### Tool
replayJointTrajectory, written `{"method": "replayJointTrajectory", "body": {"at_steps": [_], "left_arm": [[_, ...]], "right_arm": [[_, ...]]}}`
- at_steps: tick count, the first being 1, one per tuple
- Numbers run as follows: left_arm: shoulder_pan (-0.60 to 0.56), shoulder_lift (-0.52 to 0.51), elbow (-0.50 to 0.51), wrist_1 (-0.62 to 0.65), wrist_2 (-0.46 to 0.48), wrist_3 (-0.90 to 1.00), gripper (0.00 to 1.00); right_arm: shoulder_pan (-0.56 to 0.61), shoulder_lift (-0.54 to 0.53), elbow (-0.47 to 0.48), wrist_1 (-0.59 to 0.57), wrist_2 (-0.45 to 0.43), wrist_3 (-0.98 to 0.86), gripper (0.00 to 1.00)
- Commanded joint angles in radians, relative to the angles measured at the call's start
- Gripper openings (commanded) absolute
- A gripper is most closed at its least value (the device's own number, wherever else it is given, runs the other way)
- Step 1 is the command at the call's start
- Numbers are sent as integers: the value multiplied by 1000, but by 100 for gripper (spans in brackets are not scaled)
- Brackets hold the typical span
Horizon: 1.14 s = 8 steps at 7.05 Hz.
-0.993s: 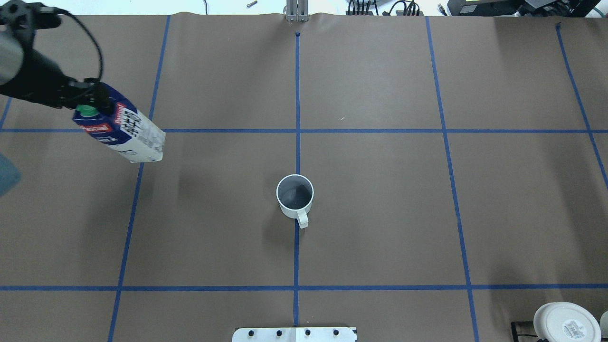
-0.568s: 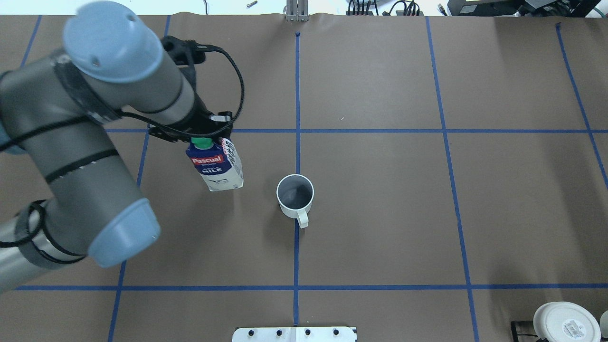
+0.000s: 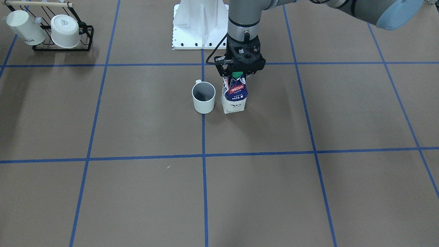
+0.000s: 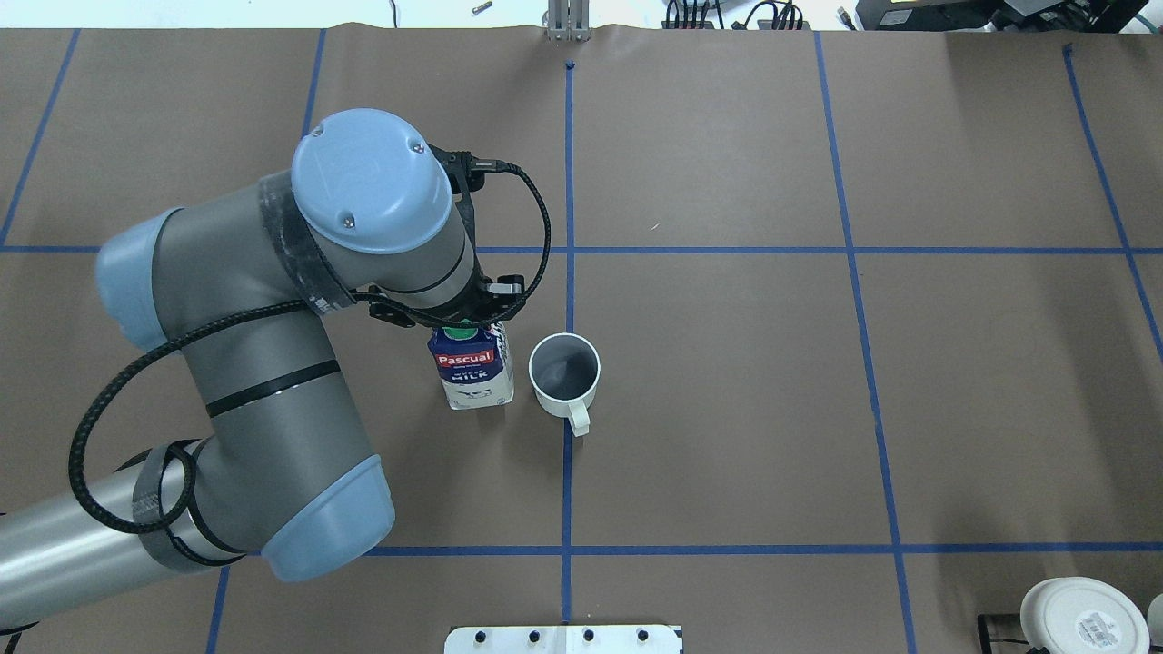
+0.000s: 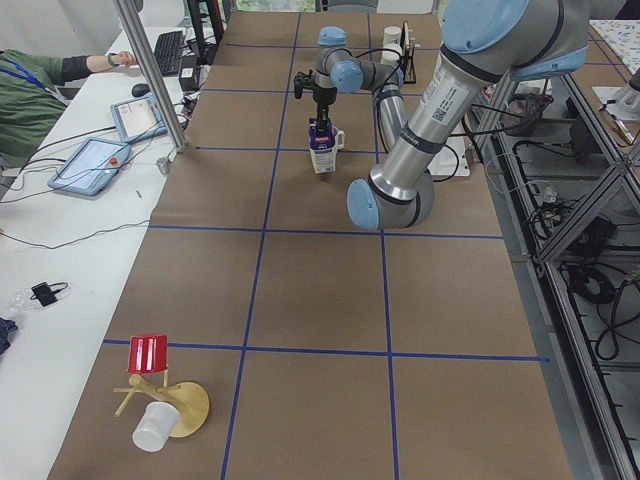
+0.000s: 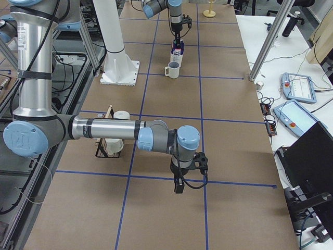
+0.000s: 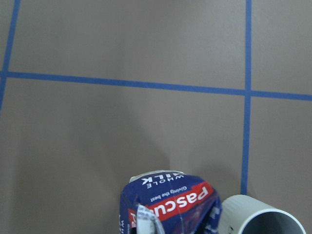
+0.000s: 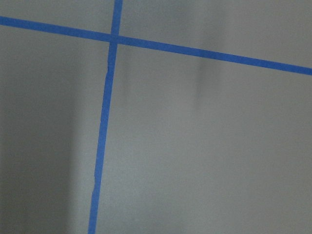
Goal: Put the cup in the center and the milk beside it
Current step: 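Carry the Pascual milk carton with the left gripper beside the mug, then lower the carton next to the mug, open and withdraw left gripper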
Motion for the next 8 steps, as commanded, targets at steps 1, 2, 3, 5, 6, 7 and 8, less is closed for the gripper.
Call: {"method": "replayJointTrajectory", "body": {"at_steps": [1, 2, 3, 5, 6, 7, 8], "left_arm": [[20, -2, 3, -2, 1, 0, 0], [22, -1, 3, -4, 1, 0, 0], [32, -1, 4, -21, 1, 0, 0], [35, 8, 11, -51, 1, 3, 49], [35, 18, 11, -60, 5, 7, 98], [32, 22, 3, -61, 22, 9, 98], [11, 24, -20, -51, 22, 21, 98]], "right_arm": [[0, 0, 0, 0, 1, 0, 100], [0, 0, 0, 0, 2, 0, 100], [0, 0, 0, 0, 6, 0, 100], [0, 0, -1, 0, 6, 0, 100], [0, 0, -1, 0, 6, 0, 100], [0, 0, 0, 0, 6, 0, 100], [0, 0, -1, 0, 6, 0, 100]]}}
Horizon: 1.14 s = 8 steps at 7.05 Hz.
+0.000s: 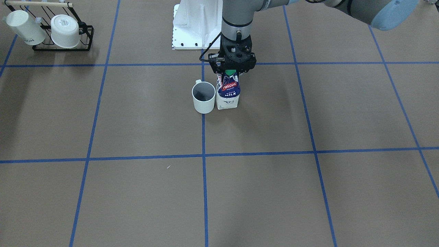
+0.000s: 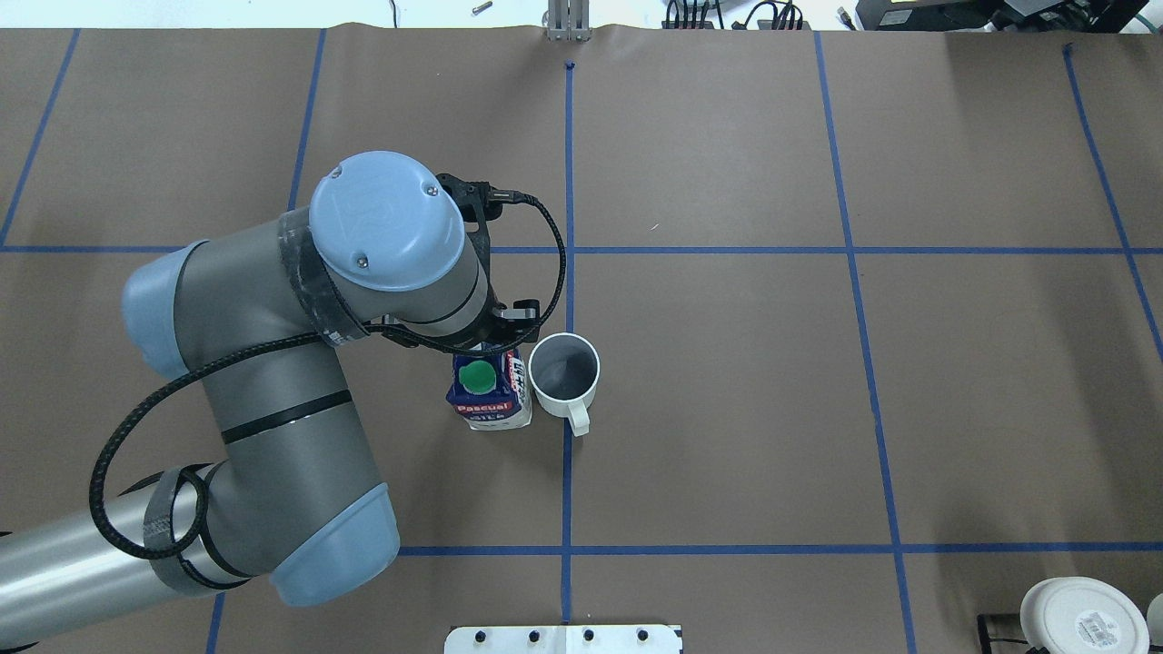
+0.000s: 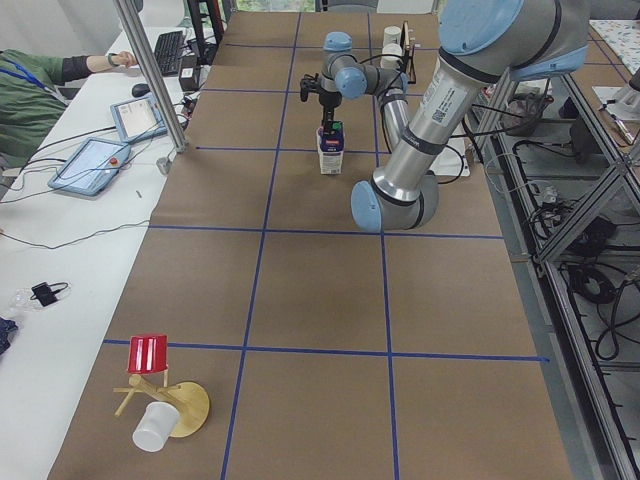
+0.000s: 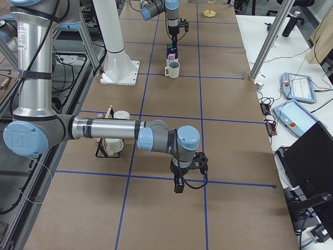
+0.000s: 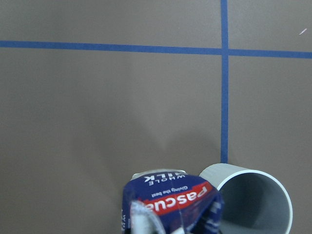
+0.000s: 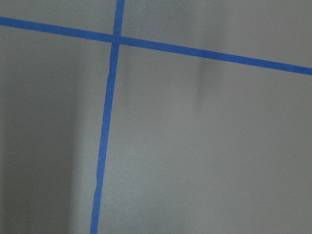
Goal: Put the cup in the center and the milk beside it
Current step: 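Lower the carton next to the mug, open and withdraw left gripper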
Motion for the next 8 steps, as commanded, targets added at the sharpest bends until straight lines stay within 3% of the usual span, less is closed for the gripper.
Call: {"method": "replayJointTrajectory", "body": {"at_steps": [1, 3, 4, 6, 7, 8], "left_arm": [[-72, 28, -67, 35, -3, 136, 98], [-272, 41, -155, 250, -151, 409, 98], [-404, 80, -152, 267, -231, 576, 98], [-637, 291, -143, 257, -407, 918, 98], [-710, 441, -136, 252, -440, 1078, 98], [-792, 541, -38, 246, -445, 1174, 98]], "right_arm": [[0, 2, -1, 0, 0, 0, 100], [0, 2, -1, 0, 0, 0, 100], [0, 2, -1, 0, 0, 0, 100], [0, 0, -2, 0, 0, 0, 100], [0, -2, -2, 0, 0, 0, 100], [0, -3, -2, 0, 0, 0, 100]]}}
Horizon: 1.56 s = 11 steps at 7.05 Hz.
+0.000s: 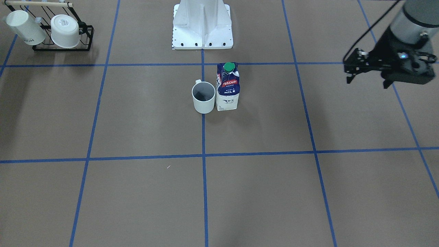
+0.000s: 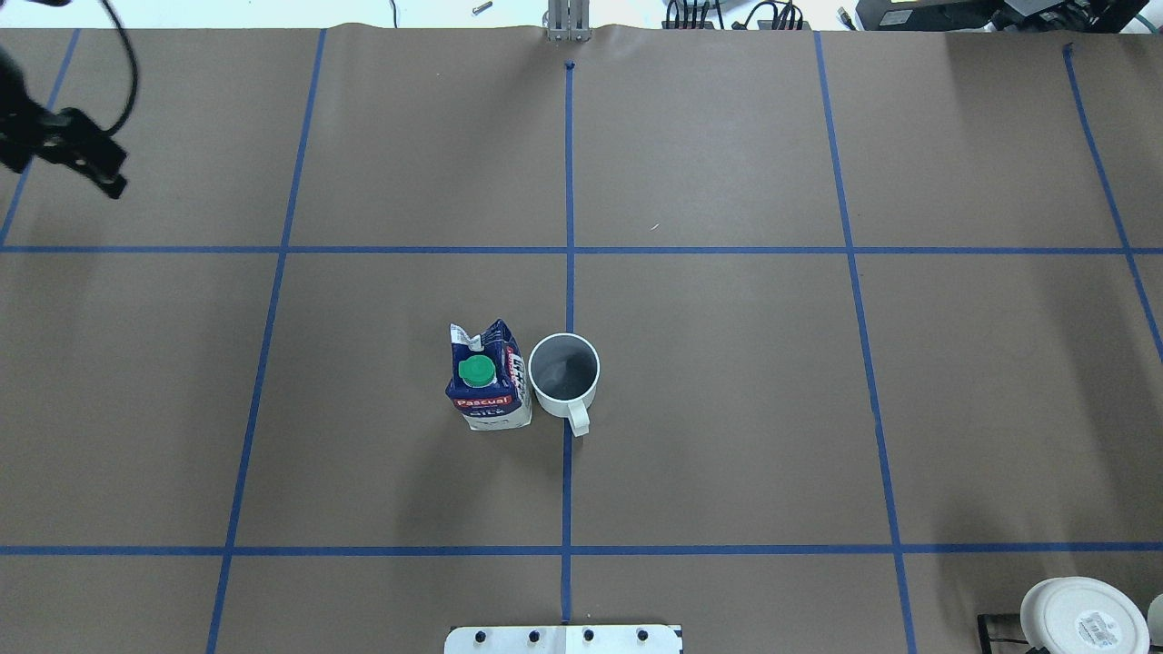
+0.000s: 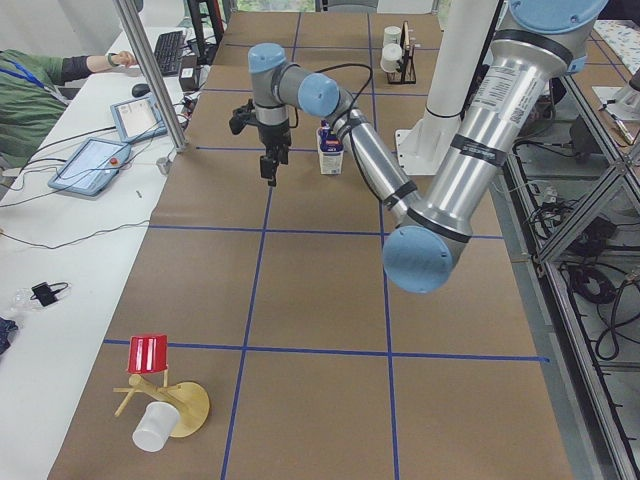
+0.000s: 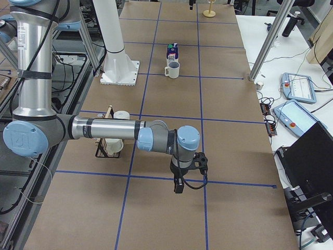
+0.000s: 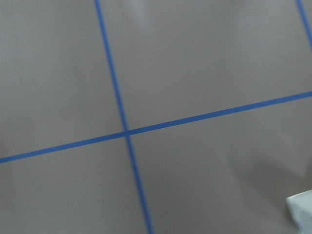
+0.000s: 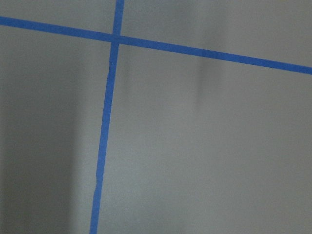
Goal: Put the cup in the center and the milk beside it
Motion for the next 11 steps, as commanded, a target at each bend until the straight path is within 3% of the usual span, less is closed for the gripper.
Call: {"method": "replayJointTrajectory", "body": {"at_steps": [1, 2, 4, 7, 9, 11], "left_arm": [[-182, 164, 175, -66, -23, 279, 98], [-247, 208, 231, -120, -26, 341, 98], [-299, 305, 228, -198, -30, 341, 98], [-330, 523, 250, -512, -95, 335, 98], [-346, 528, 254, -530, -141, 332, 98], [-341, 517, 268, -553, -119, 338, 98]], "right_arm": [[0, -2, -3, 0, 0, 0, 100], [0, 0, -8, 0, -1, 0, 100], [0, 0, -6, 0, -1, 0, 100], [0, 1, -5, 0, 0, 0, 100], [0, 1, -6, 0, 0, 0, 100], [0, 1, -3, 0, 0, 0, 100]]}}
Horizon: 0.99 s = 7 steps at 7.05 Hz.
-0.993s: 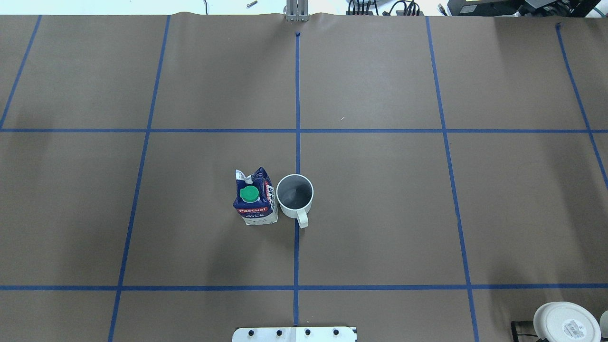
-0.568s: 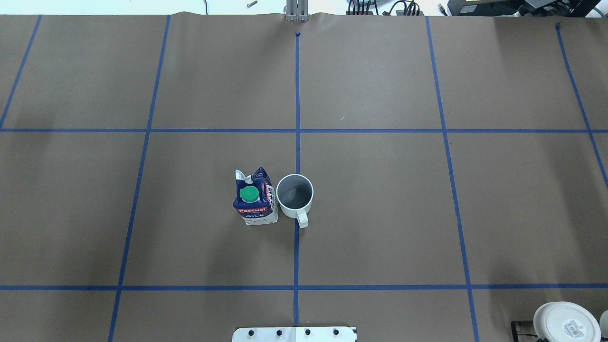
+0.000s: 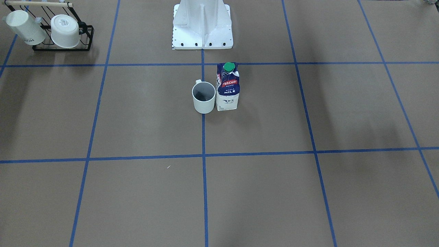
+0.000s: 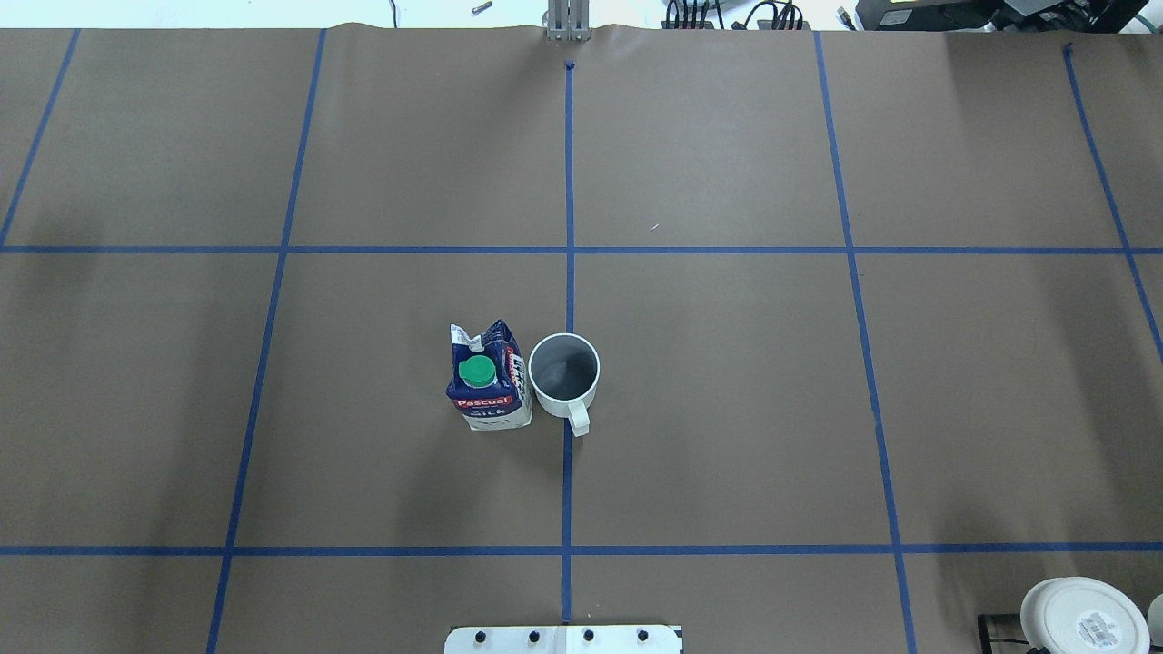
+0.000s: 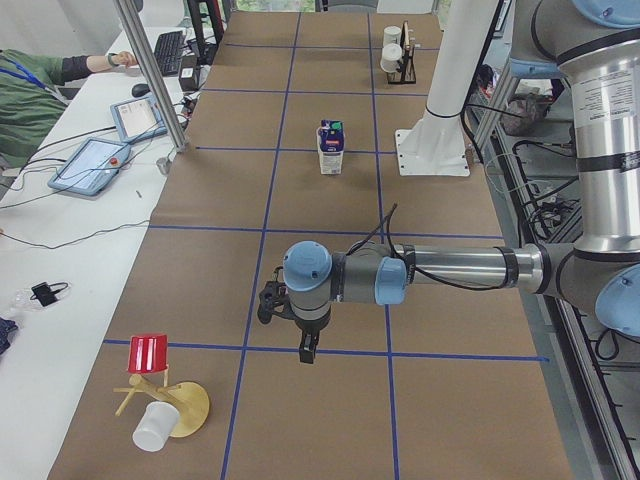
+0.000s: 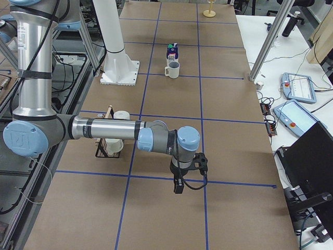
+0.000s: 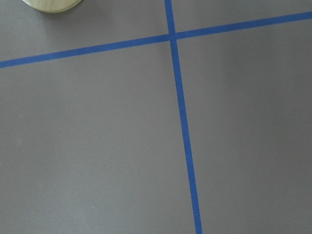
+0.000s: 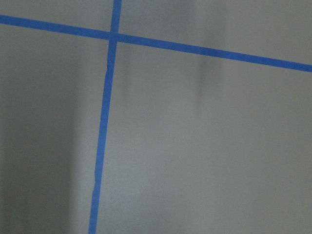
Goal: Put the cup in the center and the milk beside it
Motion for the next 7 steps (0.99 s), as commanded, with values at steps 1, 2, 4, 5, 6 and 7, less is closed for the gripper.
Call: {"method": "replayJointTrajectory", "body": {"at_steps": [1, 2, 4, 5, 6, 7], "left_arm": [[1, -8, 2, -27, 5, 4, 98], [1, -6, 1, -27, 5, 4, 98], [1, 2, 5, -22, 6, 1, 98], [1, 3, 7, -22, 6, -1, 98], [1, 5, 8, -22, 8, -1, 98], [1, 5, 10, -21, 8, -1, 98]], "right_arm": [[0, 0, 1, 0, 0, 0, 100], [0, 0, -1, 0, 0, 0, 100], [0, -2, -4, 0, 0, 0, 100], [0, -6, -5, 0, -2, 0, 100], [0, -6, -4, 0, -2, 0, 100], [0, -2, 2, 0, 0, 2, 100]]}}
